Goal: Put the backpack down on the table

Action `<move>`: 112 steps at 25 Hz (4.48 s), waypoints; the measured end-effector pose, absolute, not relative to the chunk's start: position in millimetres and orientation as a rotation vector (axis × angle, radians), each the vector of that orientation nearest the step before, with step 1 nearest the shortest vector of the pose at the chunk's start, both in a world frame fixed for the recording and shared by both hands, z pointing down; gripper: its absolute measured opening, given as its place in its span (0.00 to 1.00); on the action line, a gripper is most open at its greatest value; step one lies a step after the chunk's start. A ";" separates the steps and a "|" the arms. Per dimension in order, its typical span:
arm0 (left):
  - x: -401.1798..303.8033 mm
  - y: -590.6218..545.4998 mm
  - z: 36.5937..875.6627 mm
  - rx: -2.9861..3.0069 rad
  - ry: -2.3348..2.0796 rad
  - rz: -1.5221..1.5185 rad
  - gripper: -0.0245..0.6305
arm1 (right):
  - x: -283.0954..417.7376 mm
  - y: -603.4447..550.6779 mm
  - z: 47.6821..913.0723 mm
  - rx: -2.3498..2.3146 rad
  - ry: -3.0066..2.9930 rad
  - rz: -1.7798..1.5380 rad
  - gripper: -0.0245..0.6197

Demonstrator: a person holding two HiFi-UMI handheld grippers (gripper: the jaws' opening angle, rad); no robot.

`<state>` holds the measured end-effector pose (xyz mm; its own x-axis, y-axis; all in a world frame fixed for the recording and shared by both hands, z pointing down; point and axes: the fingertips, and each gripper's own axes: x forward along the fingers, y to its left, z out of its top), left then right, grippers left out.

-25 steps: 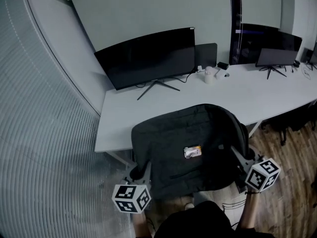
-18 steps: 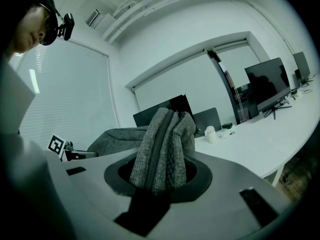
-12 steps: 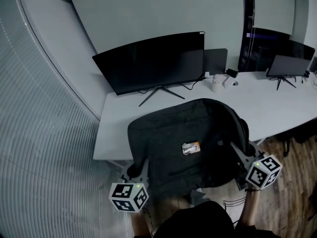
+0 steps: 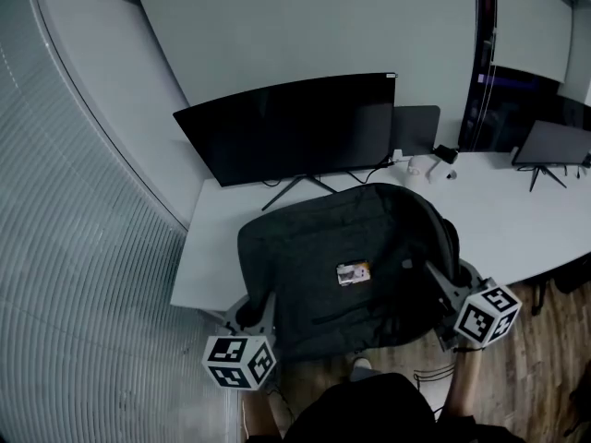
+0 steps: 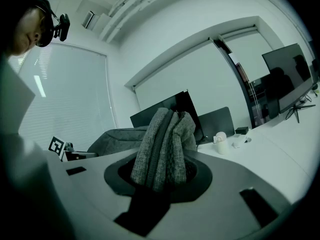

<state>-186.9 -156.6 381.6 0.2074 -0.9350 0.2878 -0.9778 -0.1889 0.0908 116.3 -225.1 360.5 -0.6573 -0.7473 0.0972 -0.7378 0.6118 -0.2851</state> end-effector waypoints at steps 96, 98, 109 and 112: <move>-255.1 -387.0 553.6 1.864 -1.836 0.395 0.39 | 135.0 -459.8 541.8 -2.015 2.649 -0.767 0.42; -254.8 -381.7 545.4 1.897 -1.874 0.399 0.30 | 135.8 -455.7 531.2 -2.011 2.643 -0.710 0.42; -239.2 -343.6 507.4 2.034 -1.908 0.384 0.07 | 131.3 -419.5 485.2 -1.905 2.690 -0.470 0.08; -233.8 -335.9 491.1 2.079 -1.903 0.356 0.07 | 126.5 -408.2 470.6 -1.844 2.709 -0.428 0.07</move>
